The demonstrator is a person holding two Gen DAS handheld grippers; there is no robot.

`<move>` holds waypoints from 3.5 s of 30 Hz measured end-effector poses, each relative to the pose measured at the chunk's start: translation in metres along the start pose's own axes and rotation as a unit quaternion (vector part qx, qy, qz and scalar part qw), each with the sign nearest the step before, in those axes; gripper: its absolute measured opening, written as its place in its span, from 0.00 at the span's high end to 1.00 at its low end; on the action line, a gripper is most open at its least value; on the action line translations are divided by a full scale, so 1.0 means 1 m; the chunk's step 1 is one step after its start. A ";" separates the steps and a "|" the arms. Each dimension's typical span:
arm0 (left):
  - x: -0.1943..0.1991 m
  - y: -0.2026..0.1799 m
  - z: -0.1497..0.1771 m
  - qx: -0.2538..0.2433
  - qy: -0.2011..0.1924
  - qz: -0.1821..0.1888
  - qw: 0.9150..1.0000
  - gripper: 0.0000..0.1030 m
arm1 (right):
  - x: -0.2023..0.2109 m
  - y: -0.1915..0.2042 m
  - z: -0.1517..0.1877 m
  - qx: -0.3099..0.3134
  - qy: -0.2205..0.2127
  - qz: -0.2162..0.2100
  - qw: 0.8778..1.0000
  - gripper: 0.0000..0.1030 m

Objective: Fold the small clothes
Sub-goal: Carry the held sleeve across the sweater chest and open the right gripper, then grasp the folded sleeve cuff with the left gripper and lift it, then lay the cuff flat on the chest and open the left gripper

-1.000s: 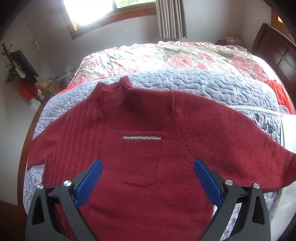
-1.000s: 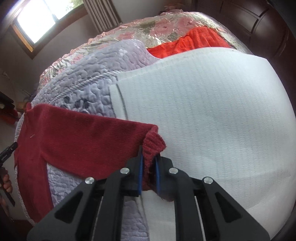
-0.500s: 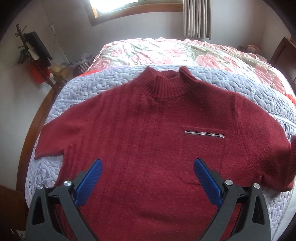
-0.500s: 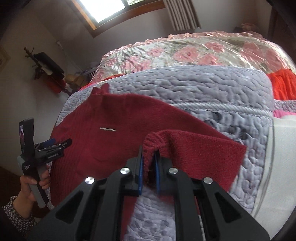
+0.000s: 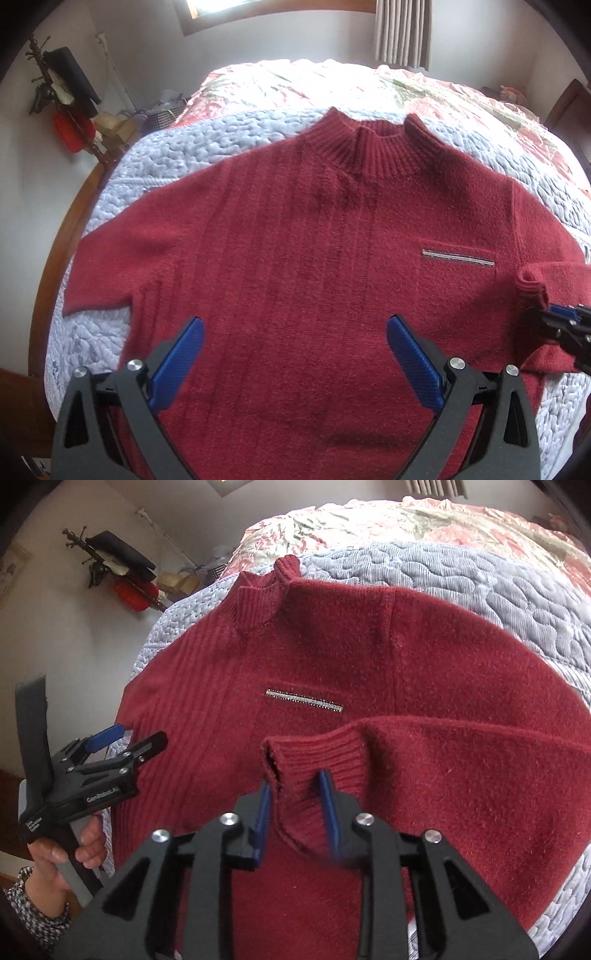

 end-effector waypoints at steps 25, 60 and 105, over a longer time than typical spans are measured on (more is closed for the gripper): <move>-0.026 -0.199 -0.001 -0.030 0.073 0.177 0.981 0.69 | 0.119 -0.166 0.094 -0.128 -0.074 0.081 0.986 0.55; -0.041 0.062 -0.008 0.054 -0.006 0.017 0.998 0.51 | 0.024 -0.100 0.050 -0.144 0.007 0.087 0.986 0.68; -0.045 0.119 -0.001 0.221 0.039 0.086 0.971 0.48 | -0.002 -0.035 0.043 -0.055 -0.011 0.133 0.990 0.56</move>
Point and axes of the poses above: each gripper's, at about its wrist camera, not at the fingertips, and x roughly against the way its jaws point, y to its left, z to its underside, the point moved 10 cm from there along -x, roughly the way its jaws point, and after that the axes turned 8 degrees about -x, right-handed, at the moved point
